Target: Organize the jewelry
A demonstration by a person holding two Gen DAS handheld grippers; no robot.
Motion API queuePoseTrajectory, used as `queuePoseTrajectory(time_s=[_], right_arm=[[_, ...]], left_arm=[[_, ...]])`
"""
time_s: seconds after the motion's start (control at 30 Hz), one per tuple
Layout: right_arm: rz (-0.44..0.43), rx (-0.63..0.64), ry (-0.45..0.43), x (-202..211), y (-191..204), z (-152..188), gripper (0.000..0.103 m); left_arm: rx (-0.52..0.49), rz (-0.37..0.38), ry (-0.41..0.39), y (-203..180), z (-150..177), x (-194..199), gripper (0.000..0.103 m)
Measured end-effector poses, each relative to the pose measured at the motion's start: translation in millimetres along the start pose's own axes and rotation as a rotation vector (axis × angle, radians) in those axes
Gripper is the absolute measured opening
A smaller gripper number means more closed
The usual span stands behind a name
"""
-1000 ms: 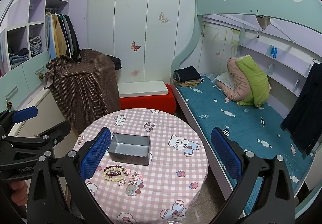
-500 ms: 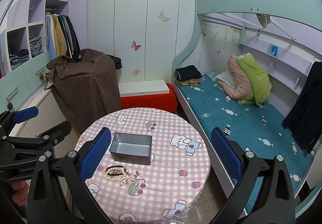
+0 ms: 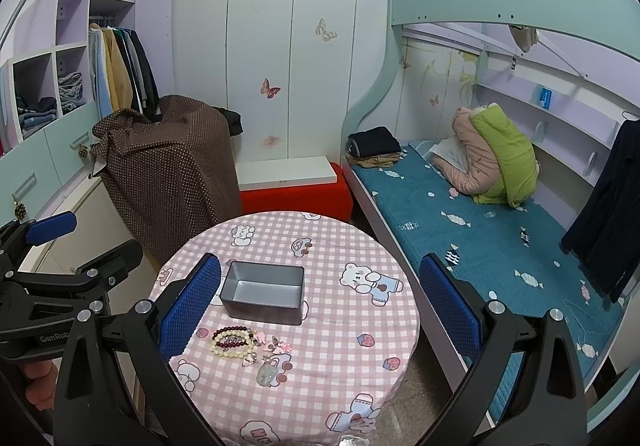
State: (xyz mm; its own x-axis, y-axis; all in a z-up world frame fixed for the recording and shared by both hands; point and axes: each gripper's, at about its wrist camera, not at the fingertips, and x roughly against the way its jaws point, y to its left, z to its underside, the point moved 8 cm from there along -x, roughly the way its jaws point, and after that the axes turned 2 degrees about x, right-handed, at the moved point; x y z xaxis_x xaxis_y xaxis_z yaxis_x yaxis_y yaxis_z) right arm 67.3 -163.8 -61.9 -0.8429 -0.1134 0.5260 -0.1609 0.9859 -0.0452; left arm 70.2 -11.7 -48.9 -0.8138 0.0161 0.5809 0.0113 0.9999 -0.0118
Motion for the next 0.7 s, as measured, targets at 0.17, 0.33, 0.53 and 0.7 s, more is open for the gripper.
queuePoseTrajectory(time_s=[0.17, 0.33, 0.53, 0.7], right_arm=[[-0.001, 0.000, 0.002, -0.5, -0.4, -2.0, 0.096], [0.000, -0.001, 0.004, 0.8, 0.0, -1.4, 0.096], [0.002, 0.000, 0.008, 1.4, -0.3, -0.9, 0.096], [0.006, 0.004, 0.019, 2.3, 1.0, 1.3, 0.096]], left_arm=[[-0.001, -0.002, 0.000, -0.4, 0.0, 0.0, 0.098], [0.000, -0.001, 0.000, -0.7, 0.0, 0.0, 0.098], [0.002, 0.001, 0.003, -0.9, 0.7, -0.2, 0.098], [0.002, 0.004, 0.010, -3.9, 2.1, -0.8, 0.098]])
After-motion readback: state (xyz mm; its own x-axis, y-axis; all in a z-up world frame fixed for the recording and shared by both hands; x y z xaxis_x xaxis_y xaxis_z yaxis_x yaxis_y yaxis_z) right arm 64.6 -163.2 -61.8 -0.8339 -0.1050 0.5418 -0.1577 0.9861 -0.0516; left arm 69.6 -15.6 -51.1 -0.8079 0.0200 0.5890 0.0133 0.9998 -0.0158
